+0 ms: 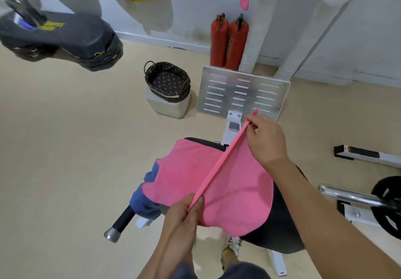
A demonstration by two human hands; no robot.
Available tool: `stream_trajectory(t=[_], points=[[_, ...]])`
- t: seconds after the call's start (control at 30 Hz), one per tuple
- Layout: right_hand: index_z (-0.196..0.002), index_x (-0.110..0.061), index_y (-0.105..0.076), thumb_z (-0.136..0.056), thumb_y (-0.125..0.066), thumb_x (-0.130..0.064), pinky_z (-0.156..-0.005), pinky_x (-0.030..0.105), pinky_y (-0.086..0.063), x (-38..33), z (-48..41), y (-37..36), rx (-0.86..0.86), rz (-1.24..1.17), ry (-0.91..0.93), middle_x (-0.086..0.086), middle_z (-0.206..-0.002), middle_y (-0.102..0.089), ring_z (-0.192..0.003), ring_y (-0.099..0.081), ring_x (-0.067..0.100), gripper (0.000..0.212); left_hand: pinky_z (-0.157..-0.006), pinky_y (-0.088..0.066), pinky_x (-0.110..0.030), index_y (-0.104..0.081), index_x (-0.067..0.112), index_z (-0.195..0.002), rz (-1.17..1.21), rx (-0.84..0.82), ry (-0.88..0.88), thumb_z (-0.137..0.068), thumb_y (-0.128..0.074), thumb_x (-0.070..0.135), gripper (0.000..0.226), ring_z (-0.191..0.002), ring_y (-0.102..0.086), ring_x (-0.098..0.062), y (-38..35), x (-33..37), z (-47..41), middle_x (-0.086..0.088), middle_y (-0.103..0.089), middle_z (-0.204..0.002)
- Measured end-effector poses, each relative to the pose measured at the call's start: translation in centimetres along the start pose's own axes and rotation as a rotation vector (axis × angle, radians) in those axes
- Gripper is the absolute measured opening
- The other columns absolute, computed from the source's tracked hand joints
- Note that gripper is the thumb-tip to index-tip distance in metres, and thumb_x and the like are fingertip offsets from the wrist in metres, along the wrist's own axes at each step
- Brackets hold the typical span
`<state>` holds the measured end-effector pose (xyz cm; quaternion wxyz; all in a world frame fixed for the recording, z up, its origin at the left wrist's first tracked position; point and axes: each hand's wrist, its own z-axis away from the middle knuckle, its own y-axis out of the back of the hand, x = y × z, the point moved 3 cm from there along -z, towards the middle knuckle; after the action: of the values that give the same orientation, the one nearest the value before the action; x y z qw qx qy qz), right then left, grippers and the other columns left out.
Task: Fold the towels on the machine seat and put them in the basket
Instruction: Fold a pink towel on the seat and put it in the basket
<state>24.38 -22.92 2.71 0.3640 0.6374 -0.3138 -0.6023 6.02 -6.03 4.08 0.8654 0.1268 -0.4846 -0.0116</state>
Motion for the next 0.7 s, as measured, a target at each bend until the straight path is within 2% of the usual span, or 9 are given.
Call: stream_trajectory(t=[0.1, 0.17, 0.23, 0.3, 0.4, 0.47, 0.57, 0.63, 0.7], points=[[-0.124, -0.014, -0.063, -0.095, -0.048, -0.012, -0.082, 0.025, -0.041, -4.6, -1.1, -3.7, -0.044, -0.006, 0.085, 0.005, -0.114, -0.066, -0.101, -0.060, 0.021, 0.033, -0.049, -0.038, -0.008, -0.065, 0.011, -0.085, 0.222, 0.164, 0.109, -0.096, -0.050, 0.010, 0.019, -0.060, -0.049, -0.005, 3.7, -1.0, -0.2, 0.002, -0.056, -0.067], [-0.126, -0.014, -0.062, -0.095, -0.047, -0.013, -0.084, 0.024, -0.040, -7.2, -1.6, -6.4, -0.099, -0.001, 0.127, 0.004, -0.117, -0.064, -0.104, -0.059, 0.021, 0.034, -0.055, -0.044, -0.007, -0.068, 0.018, -0.101, 0.297, 0.216, 0.164, -0.096, -0.050, 0.012, 0.019, -0.075, -0.058, -0.011, 6.1, -2.4, -0.8, -0.003, -0.065, -0.084], [-0.130, -0.014, -0.057, -0.095, -0.045, -0.013, -0.091, 0.031, -0.044, -9.1, -1.9, -9.5, -0.227, 0.033, 0.148, 0.005, -0.123, -0.061, -0.111, -0.056, 0.024, 0.037, -0.062, -0.047, -0.016, -0.067, 0.029, -0.098, 0.219, 0.201, 0.191, -0.097, -0.049, 0.014, 0.024, -0.077, -0.061, -0.014, 8.1, -4.9, -2.1, 0.003, -0.068, -0.083], [-0.134, -0.013, -0.051, -0.094, -0.044, -0.014, -0.094, 0.040, -0.046, -10.0, -1.6, -12.8, -0.406, 0.094, 0.148, 0.007, -0.130, -0.056, -0.116, -0.053, 0.028, 0.040, -0.065, -0.047, -0.027, -0.065, 0.031, -0.090, 0.096, 0.178, 0.251, -0.097, -0.046, 0.015, 0.025, -0.072, -0.060, -0.018, 9.7, -7.4, -3.4, 0.000, -0.068, -0.075], [-0.138, -0.008, -0.043, -0.094, -0.045, -0.015, -0.098, 0.038, -0.042, -10.2, -0.6, -16.1, -0.581, 0.121, 0.137, 0.012, -0.136, -0.051, -0.122, -0.049, 0.031, 0.045, -0.058, -0.043, -0.020, -0.057, 0.024, -0.082, -0.158, 0.119, 0.334, -0.095, -0.042, 0.019, 0.020, -0.072, -0.063, -0.021, 10.7, -10.4, -4.8, -0.005, -0.068, -0.071], [-0.142, -0.008, -0.038, -0.093, -0.047, -0.015, -0.099, 0.035, -0.036, -10.0, -0.1, -17.1, -0.621, 0.113, 0.115, 0.010, -0.141, -0.047, -0.126, -0.046, 0.030, 0.051, -0.056, -0.041, -0.024, -0.049, 0.023, -0.079, -0.395, 0.055, 0.326, -0.093, -0.041, 0.024, 0.016, -0.070, -0.061, -0.017, 11.1, -11.5, -5.6, 0.001, -0.065, -0.069], [-0.143, -0.015, -0.034, -0.090, -0.047, -0.019, -0.098, 0.041, -0.040, -9.8, -0.2, -17.8, -0.659, 0.205, 0.110, 0.004, -0.142, -0.045, -0.124, -0.046, 0.029, 0.056, -0.051, -0.031, -0.028, -0.038, 0.029, -0.079, -0.617, 0.032, 0.305, -0.089, -0.042, 0.027, 0.011, -0.069, -0.051, -0.018, 11.7, -11.2, -6.5, 0.007, -0.053, -0.066], [-0.144, -0.018, -0.031, -0.087, -0.049, -0.020, -0.099, 0.047, -0.041, -10.0, -0.3, -18.0, -0.674, 0.246, 0.111, 0.001, -0.143, -0.044, -0.124, -0.045, 0.028, 0.059, -0.054, -0.034, -0.030, -0.043, 0.026, -0.080, -0.704, 0.076, 0.213, -0.086, -0.040, 0.026, 0.006, -0.071, -0.048, -0.016, 12.1, -9.9, -6.9, 0.009, -0.051, -0.071], [-0.147, -0.021, -0.026, -0.088, -0.050, -0.023, -0.104, 0.051, -0.036, -10.1, -0.4, -18.1, -0.692, 0.240, 0.095, -0.002, -0.150, -0.035, -0.131, -0.038, 0.027, 0.064, -0.063, -0.041, -0.030, -0.056, 0.020, -0.085, -0.596, 0.174, 0.070, -0.078, -0.037, 0.024, 0.020, -0.079, -0.050, -0.015, 12.3, -8.8, -7.5, 0.009, -0.055, -0.080]])
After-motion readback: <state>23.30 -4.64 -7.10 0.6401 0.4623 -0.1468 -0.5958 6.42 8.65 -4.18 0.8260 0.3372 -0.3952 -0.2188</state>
